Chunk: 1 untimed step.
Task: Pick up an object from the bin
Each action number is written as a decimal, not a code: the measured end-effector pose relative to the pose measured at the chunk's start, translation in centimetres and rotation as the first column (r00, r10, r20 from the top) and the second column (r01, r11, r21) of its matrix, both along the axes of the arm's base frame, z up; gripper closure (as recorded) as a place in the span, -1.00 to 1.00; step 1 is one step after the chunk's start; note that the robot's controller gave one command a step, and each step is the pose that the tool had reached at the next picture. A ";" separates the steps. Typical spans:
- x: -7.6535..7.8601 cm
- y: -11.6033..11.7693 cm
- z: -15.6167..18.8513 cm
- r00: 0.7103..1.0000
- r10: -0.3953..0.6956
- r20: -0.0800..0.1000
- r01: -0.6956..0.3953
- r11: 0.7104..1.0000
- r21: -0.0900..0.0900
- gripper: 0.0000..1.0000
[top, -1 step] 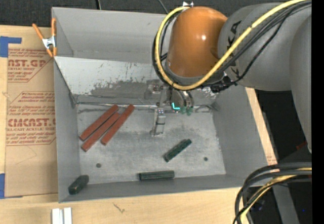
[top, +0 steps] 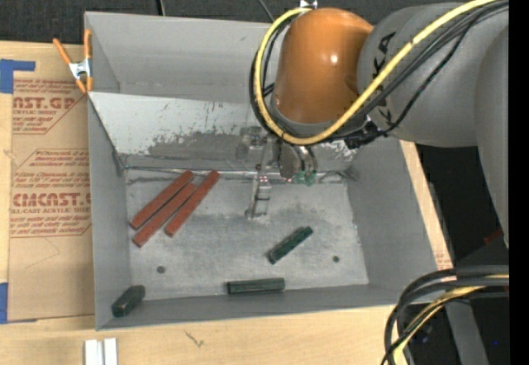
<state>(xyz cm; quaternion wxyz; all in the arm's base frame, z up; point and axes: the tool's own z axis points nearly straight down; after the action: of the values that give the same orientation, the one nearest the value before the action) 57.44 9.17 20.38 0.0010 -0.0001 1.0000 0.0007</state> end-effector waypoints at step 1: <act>1.2 2.0 -4.7 0.999 0.041 0.009 -0.041 0.999 0.000 -1.00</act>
Offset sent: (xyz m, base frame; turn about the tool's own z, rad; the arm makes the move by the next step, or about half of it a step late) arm 0.0013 0.0306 -0.0857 -0.2177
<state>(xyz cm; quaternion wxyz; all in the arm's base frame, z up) 58.59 11.19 15.72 0.0053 -0.0206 0.9998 0.0007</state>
